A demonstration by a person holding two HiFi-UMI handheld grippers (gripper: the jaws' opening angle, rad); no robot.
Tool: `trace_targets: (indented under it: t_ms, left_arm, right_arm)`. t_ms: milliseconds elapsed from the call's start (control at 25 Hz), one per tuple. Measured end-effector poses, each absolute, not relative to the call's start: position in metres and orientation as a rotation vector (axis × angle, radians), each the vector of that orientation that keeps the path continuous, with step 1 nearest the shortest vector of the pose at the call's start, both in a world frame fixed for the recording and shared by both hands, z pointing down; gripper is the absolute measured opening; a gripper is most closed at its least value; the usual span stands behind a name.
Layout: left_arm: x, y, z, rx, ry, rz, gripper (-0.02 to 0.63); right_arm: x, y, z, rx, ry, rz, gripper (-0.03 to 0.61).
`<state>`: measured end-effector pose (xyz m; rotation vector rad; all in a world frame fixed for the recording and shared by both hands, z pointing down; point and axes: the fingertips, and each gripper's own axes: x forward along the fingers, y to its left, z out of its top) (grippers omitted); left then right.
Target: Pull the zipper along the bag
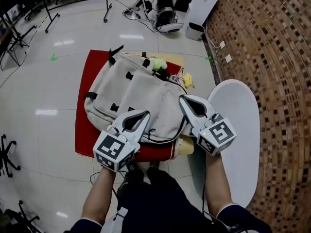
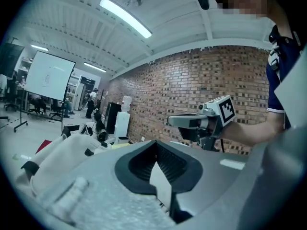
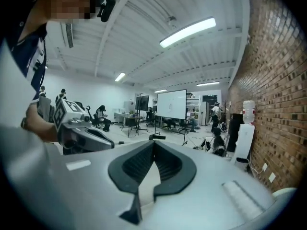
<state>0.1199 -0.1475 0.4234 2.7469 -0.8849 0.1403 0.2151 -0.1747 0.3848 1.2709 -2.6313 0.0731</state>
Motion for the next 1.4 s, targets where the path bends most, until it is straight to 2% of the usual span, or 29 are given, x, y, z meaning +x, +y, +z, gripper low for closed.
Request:
trace_targets:
  t_ms: [360, 440, 600, 640, 720, 1400]
  left_arm:
    - [0.172, -0.118, 0.365, 2.878, -0.875, 0.054, 0.002]
    - [0.185, -0.109, 0.359, 2.916, -0.892, 0.09, 0.002]
    - [0.202, -0.09, 0.35, 2.944, -0.927, 0.126, 0.002]
    - [0.205, -0.085, 0.348, 2.943, -0.933, 0.122, 0.002]
    - [0.21, -0.075, 0.344, 2.945, -0.937, 0.112, 0.002]
    - [0.221, -0.054, 0.35, 2.945, -0.929, 0.136, 0.002]
  right_arm:
    - [0.248, -0.105, 0.332, 1.496, -2.781, 0.084, 0.008]
    - [0.254, -0.095, 0.328, 1.492, -2.817, 0.099, 0.044]
    - [0.262, -0.075, 0.324, 1.506, -2.859, 0.131, 0.063]
    - [0.263, -0.07, 0.323, 1.506, -2.866, 0.131, 0.061]
    - [0.265, -0.062, 0.321, 1.505, -2.882, 0.121, 0.005]
    - [0.259, -0.04, 0.332, 1.44, -2.904, 0.13, 0.002]
